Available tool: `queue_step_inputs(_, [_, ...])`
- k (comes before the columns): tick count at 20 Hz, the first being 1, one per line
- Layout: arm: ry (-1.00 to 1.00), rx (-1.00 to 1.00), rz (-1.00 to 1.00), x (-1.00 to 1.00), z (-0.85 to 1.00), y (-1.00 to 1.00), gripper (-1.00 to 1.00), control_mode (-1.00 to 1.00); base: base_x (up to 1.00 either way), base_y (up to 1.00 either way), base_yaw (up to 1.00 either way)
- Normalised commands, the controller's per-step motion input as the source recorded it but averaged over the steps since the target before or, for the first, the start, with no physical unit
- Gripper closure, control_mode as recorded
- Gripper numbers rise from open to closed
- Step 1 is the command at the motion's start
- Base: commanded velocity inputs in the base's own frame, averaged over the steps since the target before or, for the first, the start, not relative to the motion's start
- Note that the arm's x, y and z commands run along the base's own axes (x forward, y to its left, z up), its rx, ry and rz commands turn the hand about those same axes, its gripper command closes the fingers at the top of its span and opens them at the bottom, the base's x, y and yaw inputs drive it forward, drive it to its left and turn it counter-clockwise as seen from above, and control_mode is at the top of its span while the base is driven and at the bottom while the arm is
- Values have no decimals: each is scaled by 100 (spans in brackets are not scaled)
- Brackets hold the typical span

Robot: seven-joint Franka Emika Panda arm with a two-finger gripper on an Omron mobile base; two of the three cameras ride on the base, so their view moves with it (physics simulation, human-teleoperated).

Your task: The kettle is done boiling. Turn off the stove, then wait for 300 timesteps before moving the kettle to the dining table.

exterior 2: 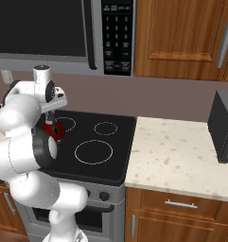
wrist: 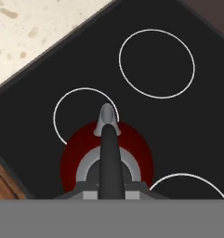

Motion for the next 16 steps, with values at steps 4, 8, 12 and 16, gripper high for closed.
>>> queue_step_inputs(4, [0,0,0,-31,25,-29,100,-100,0,0,0])
queue_step_inputs(8, [0,0,0,-24,15,-42,100,-100,0,0,0])
queue_step_inputs(12, [0,0,0,-13,12,-7,100,-100,0,0,0])
queue_step_inputs(16, [0,0,0,-9,9,-1,100,-100,0,0,0])
